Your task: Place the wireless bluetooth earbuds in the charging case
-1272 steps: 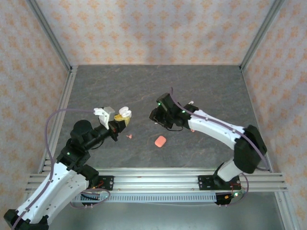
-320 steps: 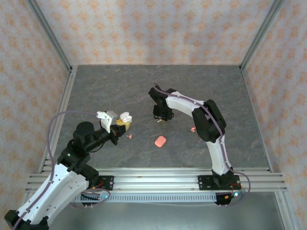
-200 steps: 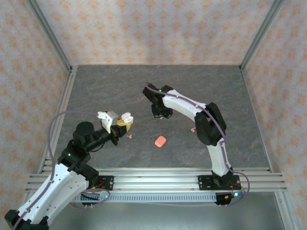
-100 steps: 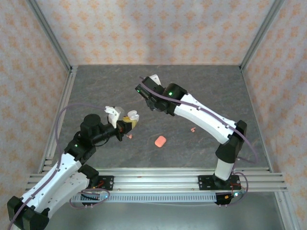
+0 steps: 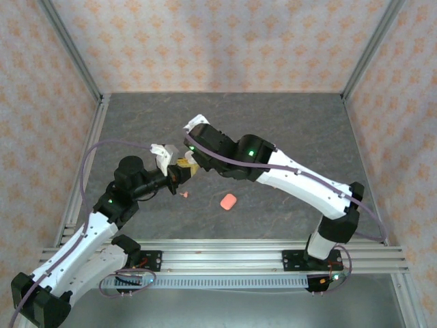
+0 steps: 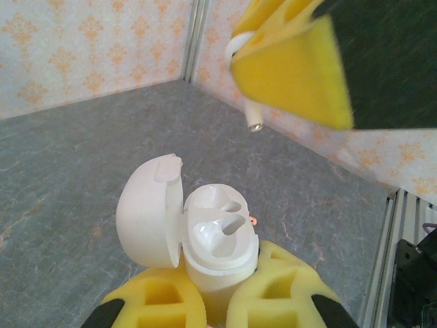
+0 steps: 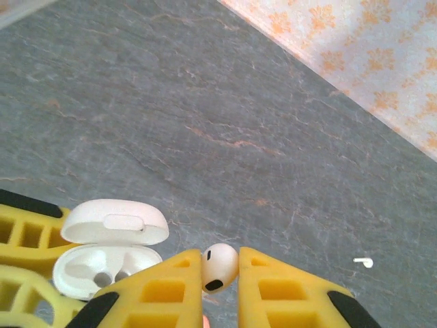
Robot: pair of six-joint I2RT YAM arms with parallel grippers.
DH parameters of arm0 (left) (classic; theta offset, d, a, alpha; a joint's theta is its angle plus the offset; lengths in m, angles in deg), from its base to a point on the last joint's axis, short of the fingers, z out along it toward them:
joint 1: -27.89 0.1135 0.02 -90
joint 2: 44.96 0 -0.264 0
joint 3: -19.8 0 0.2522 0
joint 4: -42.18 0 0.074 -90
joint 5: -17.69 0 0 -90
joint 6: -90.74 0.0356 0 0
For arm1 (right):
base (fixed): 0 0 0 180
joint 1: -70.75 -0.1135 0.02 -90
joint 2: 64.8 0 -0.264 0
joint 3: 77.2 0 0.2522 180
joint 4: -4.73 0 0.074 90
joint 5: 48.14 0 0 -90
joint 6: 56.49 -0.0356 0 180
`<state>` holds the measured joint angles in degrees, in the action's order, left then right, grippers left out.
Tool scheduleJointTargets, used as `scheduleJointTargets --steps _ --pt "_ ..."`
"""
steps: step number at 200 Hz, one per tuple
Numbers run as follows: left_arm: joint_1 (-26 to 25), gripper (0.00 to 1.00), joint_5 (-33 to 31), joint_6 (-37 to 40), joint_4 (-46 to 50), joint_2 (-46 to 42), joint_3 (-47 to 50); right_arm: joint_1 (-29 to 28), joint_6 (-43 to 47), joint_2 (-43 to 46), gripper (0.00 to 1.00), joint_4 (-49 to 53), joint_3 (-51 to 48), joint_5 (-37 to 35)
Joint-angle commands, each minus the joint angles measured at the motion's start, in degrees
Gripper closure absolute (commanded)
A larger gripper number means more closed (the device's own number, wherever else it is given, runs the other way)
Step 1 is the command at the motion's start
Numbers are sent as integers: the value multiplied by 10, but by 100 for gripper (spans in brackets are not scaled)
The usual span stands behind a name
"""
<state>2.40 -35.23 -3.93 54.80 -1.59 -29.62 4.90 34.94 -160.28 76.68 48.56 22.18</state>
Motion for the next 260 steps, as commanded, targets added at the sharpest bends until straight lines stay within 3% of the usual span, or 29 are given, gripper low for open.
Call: scheduleJointTargets --steps 1,86,260 --pt "-1 100 12 -13 -32 0 -25 -2 19 22 84 -24 -12 23" --pt "-2 100 25 -30 -41 7 -34 -1 30 46 83 -83 -65 94" --pt "-3 100 45 -35 -31 14 -43 -1 72 35 83 -89 -75 90"
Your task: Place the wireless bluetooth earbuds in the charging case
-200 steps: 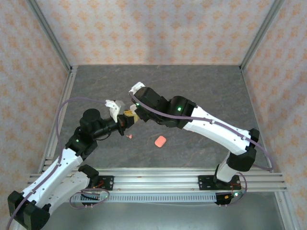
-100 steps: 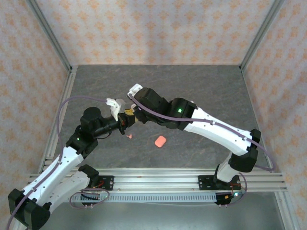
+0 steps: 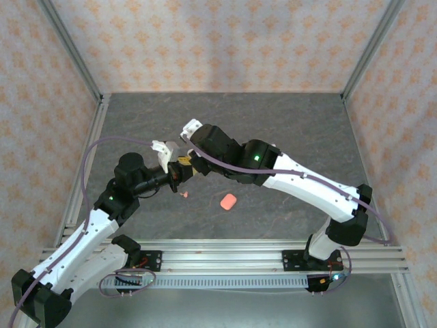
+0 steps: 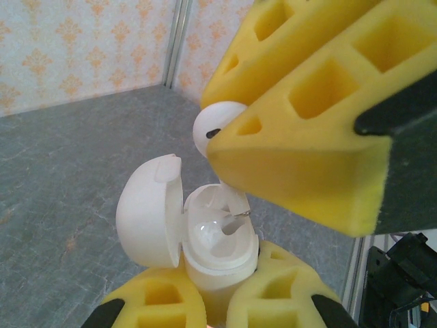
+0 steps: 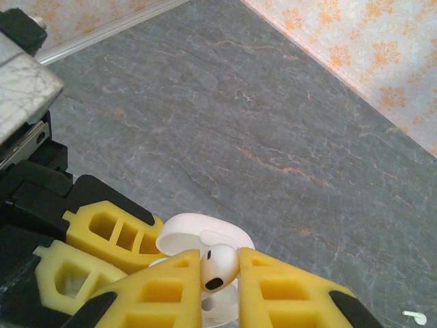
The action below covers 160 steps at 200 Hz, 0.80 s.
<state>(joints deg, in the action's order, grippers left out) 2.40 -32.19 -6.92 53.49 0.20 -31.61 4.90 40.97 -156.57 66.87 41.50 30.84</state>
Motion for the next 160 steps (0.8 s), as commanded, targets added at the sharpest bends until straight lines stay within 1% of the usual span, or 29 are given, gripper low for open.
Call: scheduleJointTargets --steps 1,96,160 --pt "-3 100 15 -5 -18 -4 -23 -1 11 -3 83 9 -5 4" --pt "-3 100 13 -4 -14 -3 -26 0 25 -18 82 39 3 40" --pt "-2 100 12 0 -14 3 -31 0 17 -44 81 87 32 70"
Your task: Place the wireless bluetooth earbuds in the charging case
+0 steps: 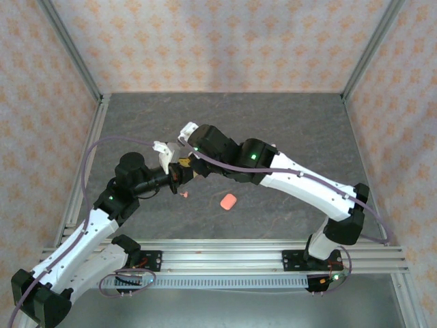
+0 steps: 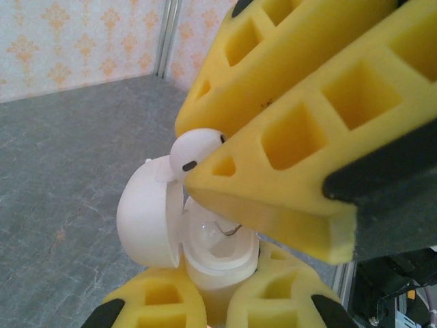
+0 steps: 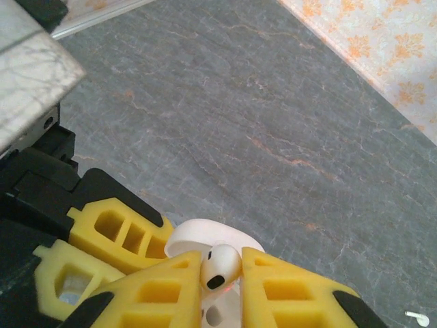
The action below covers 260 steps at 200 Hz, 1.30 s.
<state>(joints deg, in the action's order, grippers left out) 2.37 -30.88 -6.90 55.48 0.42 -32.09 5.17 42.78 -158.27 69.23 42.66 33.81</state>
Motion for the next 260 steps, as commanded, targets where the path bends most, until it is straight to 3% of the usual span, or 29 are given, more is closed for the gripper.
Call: scheduleJointTargets --steps 1,47,97,260 --pt "-2 100 -1 0 -35 1 -26 -3 -2 -28 81 64 21 40" --pt "-2 100 -3 2 -30 3 -27 -3 -22 -53 80 100 55 70" --pt "-2 100 -4 3 -27 1 -27 2 -47 -57 78 120 62 53" --pt "-4 100 -3 1 -26 -3 -27 25 -129 -30 72 89 51 85"
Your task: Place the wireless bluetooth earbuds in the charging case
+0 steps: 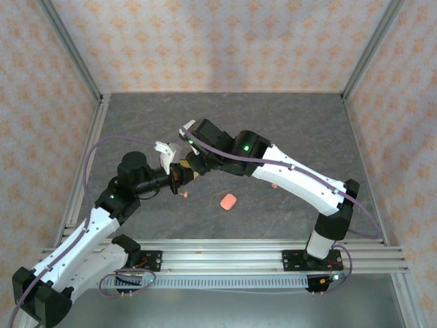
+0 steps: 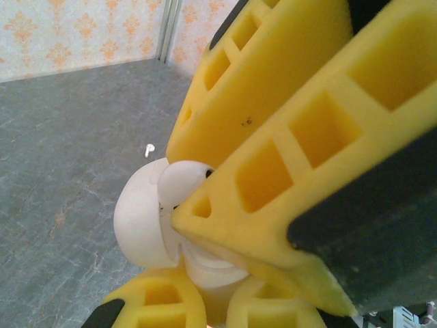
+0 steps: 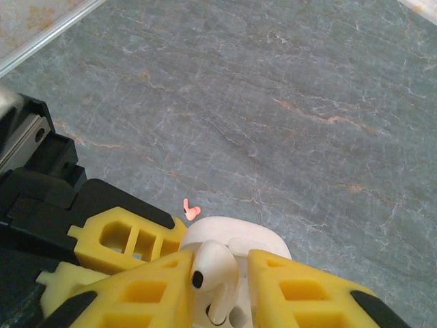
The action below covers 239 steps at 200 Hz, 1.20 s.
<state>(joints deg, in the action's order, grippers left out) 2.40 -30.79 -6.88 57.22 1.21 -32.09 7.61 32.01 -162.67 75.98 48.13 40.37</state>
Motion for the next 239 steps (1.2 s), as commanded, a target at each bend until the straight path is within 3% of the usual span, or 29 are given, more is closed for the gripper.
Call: scheduleJointTargets --steps 1,65,125,239 --pt "-4 100 -4 0 -44 -10 -28 1 -22 14 72 22 -3 20" --pt "-6 100 -4 0 -41 -12 -31 2 -40 27 72 23 -11 -1" --pt "-12 100 -6 0 -39 -12 -33 3 -57 43 62 5 -15 13" --pt "-20 100 -7 4 -30 -11 -42 12 -88 85 59 -29 -30 41"
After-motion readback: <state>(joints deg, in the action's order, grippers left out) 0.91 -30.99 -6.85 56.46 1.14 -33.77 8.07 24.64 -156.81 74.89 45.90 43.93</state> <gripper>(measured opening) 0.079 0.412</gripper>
